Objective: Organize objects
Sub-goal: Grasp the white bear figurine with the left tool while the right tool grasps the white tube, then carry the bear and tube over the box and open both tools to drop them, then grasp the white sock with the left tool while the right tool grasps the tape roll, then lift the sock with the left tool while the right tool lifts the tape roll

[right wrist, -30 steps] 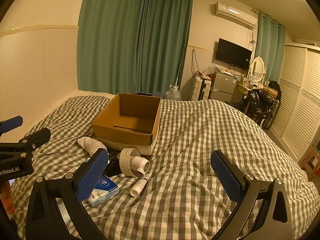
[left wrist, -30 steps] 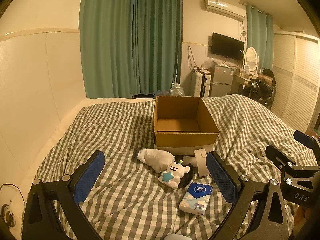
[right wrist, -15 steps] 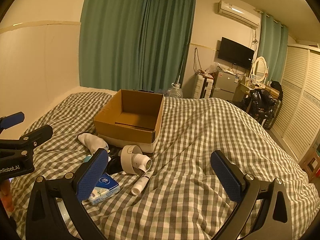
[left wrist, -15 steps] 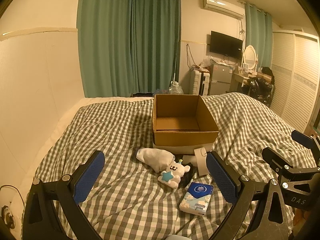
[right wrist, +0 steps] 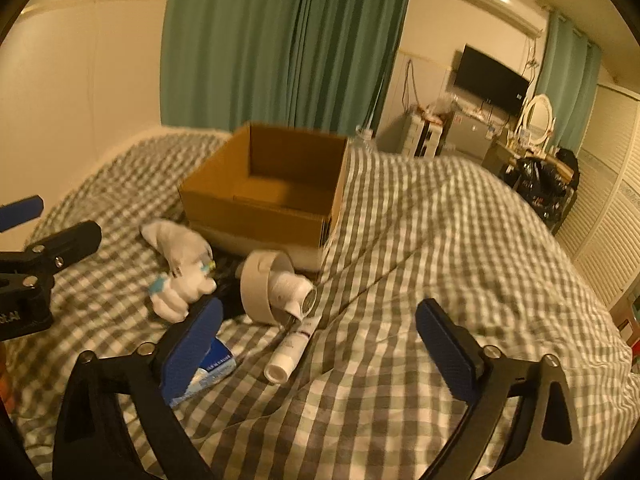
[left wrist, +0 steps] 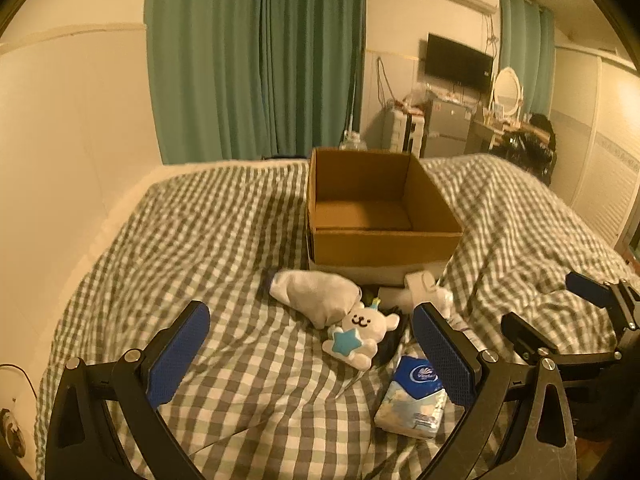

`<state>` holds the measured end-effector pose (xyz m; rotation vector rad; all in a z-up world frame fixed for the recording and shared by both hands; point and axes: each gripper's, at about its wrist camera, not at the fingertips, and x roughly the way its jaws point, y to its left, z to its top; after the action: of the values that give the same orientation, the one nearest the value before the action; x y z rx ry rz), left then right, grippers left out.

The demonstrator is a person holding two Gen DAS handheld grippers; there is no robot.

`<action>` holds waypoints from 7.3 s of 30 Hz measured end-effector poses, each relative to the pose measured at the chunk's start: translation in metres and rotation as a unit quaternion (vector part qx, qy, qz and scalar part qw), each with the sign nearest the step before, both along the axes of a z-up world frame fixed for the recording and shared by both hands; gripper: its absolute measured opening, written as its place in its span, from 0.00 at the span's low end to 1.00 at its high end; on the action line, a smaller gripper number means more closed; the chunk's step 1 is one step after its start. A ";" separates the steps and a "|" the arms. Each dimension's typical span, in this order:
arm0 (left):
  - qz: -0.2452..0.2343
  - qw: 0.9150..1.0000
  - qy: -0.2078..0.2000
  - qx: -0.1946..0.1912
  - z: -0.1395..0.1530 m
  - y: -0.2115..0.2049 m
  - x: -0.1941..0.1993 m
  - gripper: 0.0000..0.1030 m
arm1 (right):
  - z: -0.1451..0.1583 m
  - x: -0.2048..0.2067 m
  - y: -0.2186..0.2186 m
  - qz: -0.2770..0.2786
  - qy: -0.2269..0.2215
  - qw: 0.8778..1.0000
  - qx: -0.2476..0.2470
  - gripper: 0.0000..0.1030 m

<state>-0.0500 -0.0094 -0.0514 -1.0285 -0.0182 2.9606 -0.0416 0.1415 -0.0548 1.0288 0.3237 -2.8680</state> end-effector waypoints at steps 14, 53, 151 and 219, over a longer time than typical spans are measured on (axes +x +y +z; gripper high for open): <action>-0.047 0.996 -0.074 -0.024 -0.049 0.021 -0.039 1.00 | -0.056 -0.040 -0.005 0.038 -0.116 0.993 0.002 0.65; -0.095 0.987 -0.126 0.015 -0.065 0.014 -0.031 0.50 | -0.060 -0.039 -0.007 0.052 -0.150 0.987 -0.010 0.23; -0.001 0.995 0.023 -0.096 0.084 -0.009 -0.064 1.00 | 0.091 -0.074 -0.003 0.081 -0.008 0.997 -0.003 0.84; -0.076 0.994 -0.072 -0.017 -0.011 0.002 -0.068 0.64 | 0.013 -0.075 0.009 0.056 -0.076 0.990 -0.102 0.29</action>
<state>-0.1176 -0.0078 -0.0624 -1.1878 0.1053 2.7557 -0.1166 0.1503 -0.0414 1.1398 0.0740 -2.6379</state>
